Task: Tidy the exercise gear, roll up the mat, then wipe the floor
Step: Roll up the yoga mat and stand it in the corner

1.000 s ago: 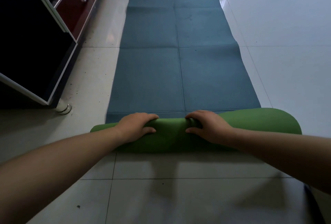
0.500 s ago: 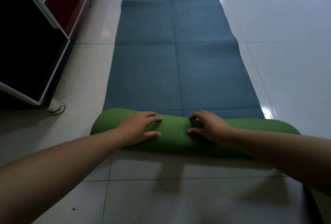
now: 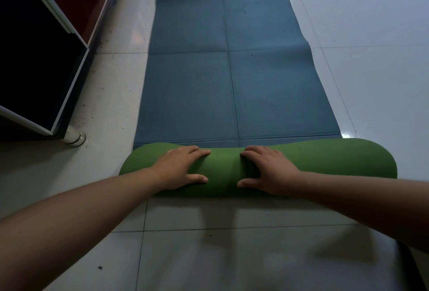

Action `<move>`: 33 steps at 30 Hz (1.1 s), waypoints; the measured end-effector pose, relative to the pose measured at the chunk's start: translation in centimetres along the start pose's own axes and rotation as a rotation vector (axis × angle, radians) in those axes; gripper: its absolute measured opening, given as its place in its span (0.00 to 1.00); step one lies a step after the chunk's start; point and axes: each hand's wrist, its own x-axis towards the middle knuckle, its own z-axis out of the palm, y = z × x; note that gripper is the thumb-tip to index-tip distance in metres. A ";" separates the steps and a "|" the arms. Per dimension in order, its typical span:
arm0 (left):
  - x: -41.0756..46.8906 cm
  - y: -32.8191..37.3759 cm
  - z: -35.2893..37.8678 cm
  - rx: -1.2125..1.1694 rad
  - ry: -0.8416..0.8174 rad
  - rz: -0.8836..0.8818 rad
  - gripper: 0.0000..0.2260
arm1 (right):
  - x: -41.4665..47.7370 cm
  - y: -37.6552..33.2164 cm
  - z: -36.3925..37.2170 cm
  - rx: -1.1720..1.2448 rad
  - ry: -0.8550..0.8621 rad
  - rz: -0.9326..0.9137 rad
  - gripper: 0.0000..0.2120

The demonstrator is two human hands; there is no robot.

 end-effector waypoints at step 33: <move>-1.7 0.4 0.2 0.039 0.054 0.079 0.32 | -0.3 0.0 -0.2 -0.027 0.019 -0.075 0.33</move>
